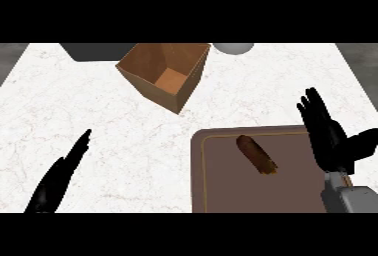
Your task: Pick the sweet potato from the tray and place it in the cardboard box
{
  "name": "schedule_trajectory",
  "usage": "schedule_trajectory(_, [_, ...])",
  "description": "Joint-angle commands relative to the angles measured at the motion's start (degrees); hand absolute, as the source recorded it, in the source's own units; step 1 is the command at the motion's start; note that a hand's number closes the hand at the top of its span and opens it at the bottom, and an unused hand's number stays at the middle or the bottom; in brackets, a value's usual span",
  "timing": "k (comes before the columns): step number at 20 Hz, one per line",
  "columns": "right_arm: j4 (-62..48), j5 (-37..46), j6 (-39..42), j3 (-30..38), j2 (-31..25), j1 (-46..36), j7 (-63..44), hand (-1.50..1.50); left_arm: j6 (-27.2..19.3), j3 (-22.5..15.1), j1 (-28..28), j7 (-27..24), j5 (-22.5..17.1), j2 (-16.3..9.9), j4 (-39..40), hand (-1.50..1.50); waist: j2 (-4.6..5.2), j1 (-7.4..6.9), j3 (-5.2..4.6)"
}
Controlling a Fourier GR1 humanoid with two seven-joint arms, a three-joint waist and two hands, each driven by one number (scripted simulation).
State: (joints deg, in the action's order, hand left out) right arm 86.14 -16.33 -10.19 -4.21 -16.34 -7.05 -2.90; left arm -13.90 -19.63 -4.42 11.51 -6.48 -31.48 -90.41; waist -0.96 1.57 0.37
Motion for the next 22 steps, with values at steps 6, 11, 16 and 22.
schedule_trajectory(6, [5.6, 9.2, 26.0, -19.1, -13.5, -9.6, -0.5, -1.50, -5.6, 8.2, 7.1, -2.9, 5.1, -4.6, 2.8, 0.00, 1.03, -7.04, -0.67])
schedule_trajectory(11, [7.0, 29.2, 32.5, -25.8, -28.5, -14.5, 13.4, -1.50, -6.1, 8.4, 7.6, -2.9, 4.5, -3.0, 4.6, 0.00, 1.65, -5.30, -0.43])
schedule_trajectory(16, [-5.2, 22.8, 41.7, -21.4, -30.5, -16.3, 38.1, -1.50, -4.7, 11.7, 8.8, -4.2, 3.3, -3.9, 8.9, 0.00, 1.68, -3.41, -0.26])
schedule_trajectory(22, [-10.7, 38.4, 37.8, -24.8, -30.1, -30.2, 43.2, -1.50, -4.9, 11.3, 9.6, -6.5, 4.0, -1.3, 10.9, 0.00, 1.55, -4.30, -0.35])
